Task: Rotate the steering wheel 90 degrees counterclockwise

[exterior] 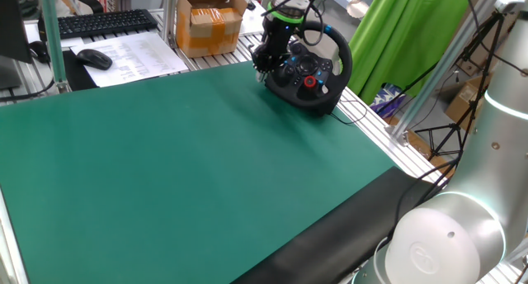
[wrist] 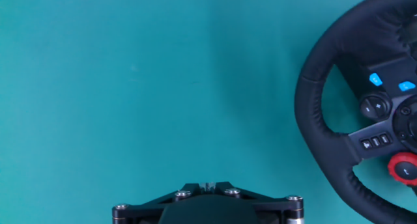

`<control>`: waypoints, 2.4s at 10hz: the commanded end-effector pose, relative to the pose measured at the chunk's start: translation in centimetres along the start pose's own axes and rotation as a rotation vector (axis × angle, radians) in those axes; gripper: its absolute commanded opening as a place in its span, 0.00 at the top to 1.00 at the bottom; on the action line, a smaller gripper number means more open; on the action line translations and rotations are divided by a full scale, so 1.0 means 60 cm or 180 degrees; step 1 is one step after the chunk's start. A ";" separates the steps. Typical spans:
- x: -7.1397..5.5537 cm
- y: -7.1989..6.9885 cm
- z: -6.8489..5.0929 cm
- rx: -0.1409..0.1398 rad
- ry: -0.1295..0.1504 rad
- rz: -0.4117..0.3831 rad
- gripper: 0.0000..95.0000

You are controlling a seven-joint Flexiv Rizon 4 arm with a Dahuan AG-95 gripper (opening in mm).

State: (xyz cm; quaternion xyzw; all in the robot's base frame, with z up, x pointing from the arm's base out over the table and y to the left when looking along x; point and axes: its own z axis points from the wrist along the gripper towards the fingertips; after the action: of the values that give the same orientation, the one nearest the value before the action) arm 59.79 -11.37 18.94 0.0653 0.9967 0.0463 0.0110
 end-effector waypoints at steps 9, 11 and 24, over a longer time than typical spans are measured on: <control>-0.002 0.000 0.000 0.0009 0.0003 0.0999 0.80; -0.002 0.000 0.000 0.0045 -0.0057 0.1121 0.60; -0.048 -0.041 -0.075 0.0515 -0.0047 0.0369 0.20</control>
State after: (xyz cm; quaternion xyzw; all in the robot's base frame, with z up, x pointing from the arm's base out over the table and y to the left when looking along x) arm 62.30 -14.09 22.75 0.1325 0.9907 -0.0297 0.0099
